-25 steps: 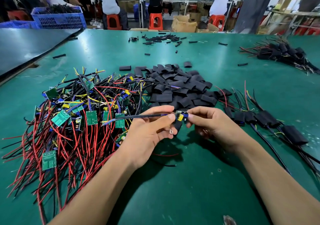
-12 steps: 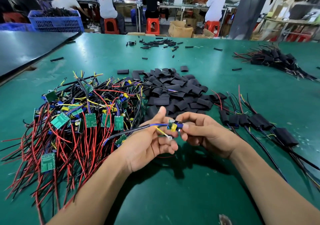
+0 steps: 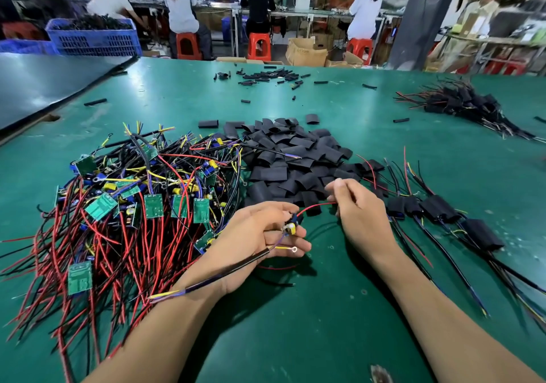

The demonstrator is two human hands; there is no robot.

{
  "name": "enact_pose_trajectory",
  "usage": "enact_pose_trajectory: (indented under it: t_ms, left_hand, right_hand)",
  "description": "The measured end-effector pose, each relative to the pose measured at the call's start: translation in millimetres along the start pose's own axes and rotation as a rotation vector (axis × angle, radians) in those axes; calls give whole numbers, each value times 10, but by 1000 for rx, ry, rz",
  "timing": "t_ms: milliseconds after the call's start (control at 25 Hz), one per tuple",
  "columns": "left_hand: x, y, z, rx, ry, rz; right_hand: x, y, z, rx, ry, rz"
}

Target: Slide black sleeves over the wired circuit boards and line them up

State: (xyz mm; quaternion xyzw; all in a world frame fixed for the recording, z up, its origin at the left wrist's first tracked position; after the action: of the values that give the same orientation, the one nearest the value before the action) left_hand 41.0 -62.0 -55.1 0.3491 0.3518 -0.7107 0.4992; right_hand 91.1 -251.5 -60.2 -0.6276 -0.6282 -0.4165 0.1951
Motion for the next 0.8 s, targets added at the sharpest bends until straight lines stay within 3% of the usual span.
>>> enact_pose_trajectory:
  t_ms: [240, 320, 400, 480, 800]
  left_hand:
    - [-99, 13, 12, -23, -250, 53]
    - [-101, 8, 17, -62, -283, 50]
    - [-86, 6, 18, -101, -248, 32]
    - [-57, 10, 11, -128, -137, 41]
    - [5, 23, -4, -240, 81, 139]
  right_hand:
    - [-24, -2, 32, -43, 168, 116]
    - [-28, 2, 65, 42, -22, 43]
    - [-10, -23, 120, 113, -300, -90]
    - [10, -39, 150, 126, -411, -129]
    - [-1, -9, 107, 111, -208, -32]
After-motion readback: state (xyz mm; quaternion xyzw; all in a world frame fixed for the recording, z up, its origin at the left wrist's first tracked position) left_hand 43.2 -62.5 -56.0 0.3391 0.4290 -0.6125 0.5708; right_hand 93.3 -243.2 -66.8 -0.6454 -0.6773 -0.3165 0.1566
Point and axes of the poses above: each hand's wrist, its own y-axis towards the middle knuckle, its own z-axis out of the palm, x = y × z, the point moved 2 cm from there along y, towards the middle knuckle, and after that the axes turned 8 degrees about -y, right-handed, at the moved point
